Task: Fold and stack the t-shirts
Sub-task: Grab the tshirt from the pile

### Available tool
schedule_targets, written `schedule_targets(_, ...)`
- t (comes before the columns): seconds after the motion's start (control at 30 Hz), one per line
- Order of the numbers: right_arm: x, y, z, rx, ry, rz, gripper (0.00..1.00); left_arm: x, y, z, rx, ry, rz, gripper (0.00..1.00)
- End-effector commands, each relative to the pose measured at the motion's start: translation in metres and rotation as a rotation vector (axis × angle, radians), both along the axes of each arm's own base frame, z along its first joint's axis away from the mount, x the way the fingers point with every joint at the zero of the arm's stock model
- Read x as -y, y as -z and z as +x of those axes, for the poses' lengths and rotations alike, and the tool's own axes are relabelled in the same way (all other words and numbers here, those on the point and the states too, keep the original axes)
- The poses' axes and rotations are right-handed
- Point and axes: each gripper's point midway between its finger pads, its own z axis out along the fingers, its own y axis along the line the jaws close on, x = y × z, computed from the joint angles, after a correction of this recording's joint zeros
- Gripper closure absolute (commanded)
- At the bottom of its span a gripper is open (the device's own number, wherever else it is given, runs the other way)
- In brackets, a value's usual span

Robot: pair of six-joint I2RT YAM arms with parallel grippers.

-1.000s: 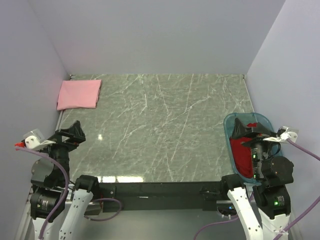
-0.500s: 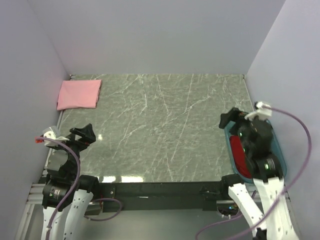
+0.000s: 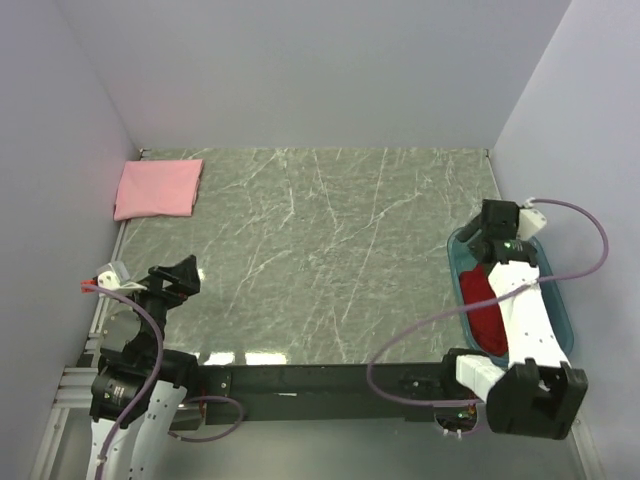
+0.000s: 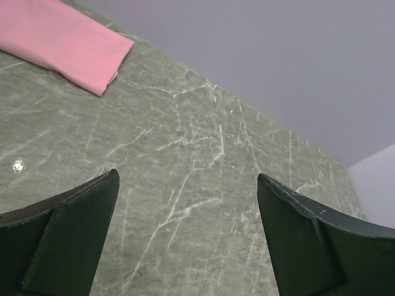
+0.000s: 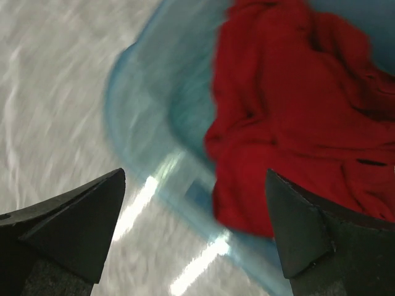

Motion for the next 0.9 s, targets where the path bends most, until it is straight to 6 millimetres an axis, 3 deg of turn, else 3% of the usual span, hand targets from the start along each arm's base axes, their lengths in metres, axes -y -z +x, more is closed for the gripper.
schedule_targets(0.0, 0.038, 0.017, 0.009, 0.076, 0.222, 0.052, 0.0, 0.003, -0.01, 0.001, 0.047, 0.018, 0.002, 0.0)
schedule_targets(0.2, 0.072, 0.063, 0.013, 0.085, 0.397, 0.137, 0.0, 0.004, -0.01, 0.002, 0.049, 0.021, 0.006, 0.01)
schedule_targets(0.33, 0.078, 0.094, 0.009, 0.002, 0.427, 0.154, 0.02, 0.005, -0.01, 0.002, 0.051, 0.027, 0.009, 0.01)
schedule_targets(0.4, 0.077, 0.109, 0.004, -0.053, 0.434, 0.162, 0.11, 0.005, -0.01, 0.002, 0.052, 0.029, 0.01, 0.02)
schedule_targets(0.5, 0.071, 0.117, -0.002, -0.114, 0.422, 0.192, 0.57, 0.005, -0.01, 0.003, 0.052, 0.03, 0.011, 0.02)
schedule_targets(0.53, 0.07, 0.115, -0.004, -0.124, 0.418, 0.193, 0.83, 0.005, -0.009, 0.003, 0.051, 0.03, 0.012, 0.02)
schedule_targets(0.6, 0.067, 0.103, -0.006, -0.105, 0.413, 0.195, 0.99, 0.005, -0.008, 0.003, 0.046, 0.029, 0.013, 0.02)
schedule_targets(0.63, 0.067, 0.095, -0.005, -0.087, 0.411, 0.193, 1.0, 0.005, -0.008, 0.002, 0.047, 0.029, 0.012, 0.02)
schedule_targets(0.77, 0.056, 0.03, 0.007, 0.075, 0.334, 0.123, 1.0, 0.007, -0.009, 0.003, 0.05, 0.038, 0.013, 0.02)
schedule_targets(0.8, 0.057, -0.005, 0.008, 0.163, 0.317, 0.08, 1.0, 0.007, -0.009, 0.003, 0.049, 0.038, 0.013, 0.02)
schedule_targets(0.87, 0.05, -0.042, 0.012, 0.257, 0.27, 0.047, 1.0, 0.008, -0.008, 0.003, 0.045, 0.041, 0.014, 0.02)
